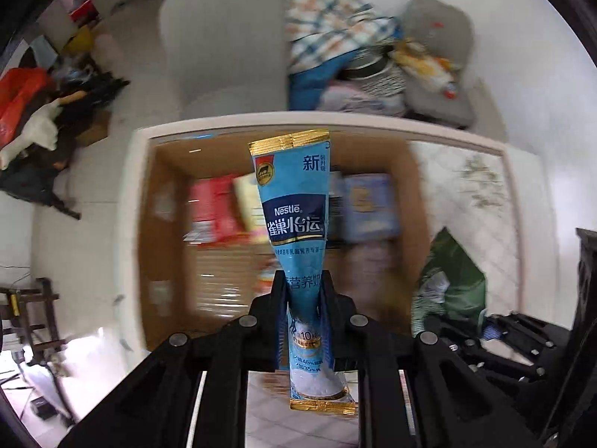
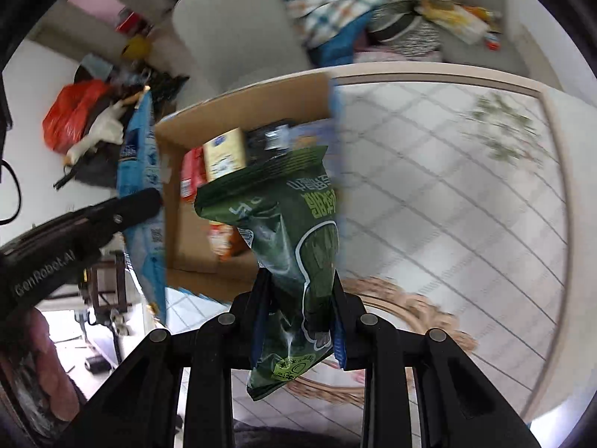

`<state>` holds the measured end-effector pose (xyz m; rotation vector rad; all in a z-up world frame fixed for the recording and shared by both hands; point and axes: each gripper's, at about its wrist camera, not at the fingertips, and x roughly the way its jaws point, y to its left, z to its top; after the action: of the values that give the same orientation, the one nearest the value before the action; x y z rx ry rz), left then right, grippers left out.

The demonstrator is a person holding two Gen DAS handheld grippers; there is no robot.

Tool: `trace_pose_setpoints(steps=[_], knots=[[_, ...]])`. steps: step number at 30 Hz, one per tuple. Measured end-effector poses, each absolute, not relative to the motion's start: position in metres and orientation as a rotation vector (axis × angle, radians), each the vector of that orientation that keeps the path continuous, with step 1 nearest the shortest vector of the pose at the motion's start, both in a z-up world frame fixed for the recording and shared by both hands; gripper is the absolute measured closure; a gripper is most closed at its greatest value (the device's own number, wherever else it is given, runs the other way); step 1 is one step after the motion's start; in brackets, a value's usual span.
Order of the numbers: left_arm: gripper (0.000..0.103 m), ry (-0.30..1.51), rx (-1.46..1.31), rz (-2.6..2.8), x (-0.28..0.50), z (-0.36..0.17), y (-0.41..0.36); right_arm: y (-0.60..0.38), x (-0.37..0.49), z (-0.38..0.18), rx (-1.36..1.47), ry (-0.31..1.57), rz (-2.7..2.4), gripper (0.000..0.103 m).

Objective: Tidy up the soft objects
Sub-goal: 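Place the tube and green bag into the box and release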

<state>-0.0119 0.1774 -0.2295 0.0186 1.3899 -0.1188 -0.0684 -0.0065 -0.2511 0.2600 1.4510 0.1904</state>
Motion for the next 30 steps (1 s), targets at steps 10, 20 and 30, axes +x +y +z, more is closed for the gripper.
trace_pose_setpoints(steps=[10, 20, 30], knots=[[0.089, 1.545, 0.194, -0.004, 0.016, -0.305, 0.238, 0.065, -0.022, -0.319, 0.210, 1.593, 0.132, 0.073], [0.074, 1.641, 0.183, 0.024, 0.018, -0.340, 0.245, 0.073, -0.011, -0.355, 0.200, 1.658, 0.097, 0.049], [0.074, 1.584, 0.065, 0.011, 0.008, -0.309, 0.247, 0.063, -0.015, -0.332, 0.173, 1.627, 0.053, 0.044]])
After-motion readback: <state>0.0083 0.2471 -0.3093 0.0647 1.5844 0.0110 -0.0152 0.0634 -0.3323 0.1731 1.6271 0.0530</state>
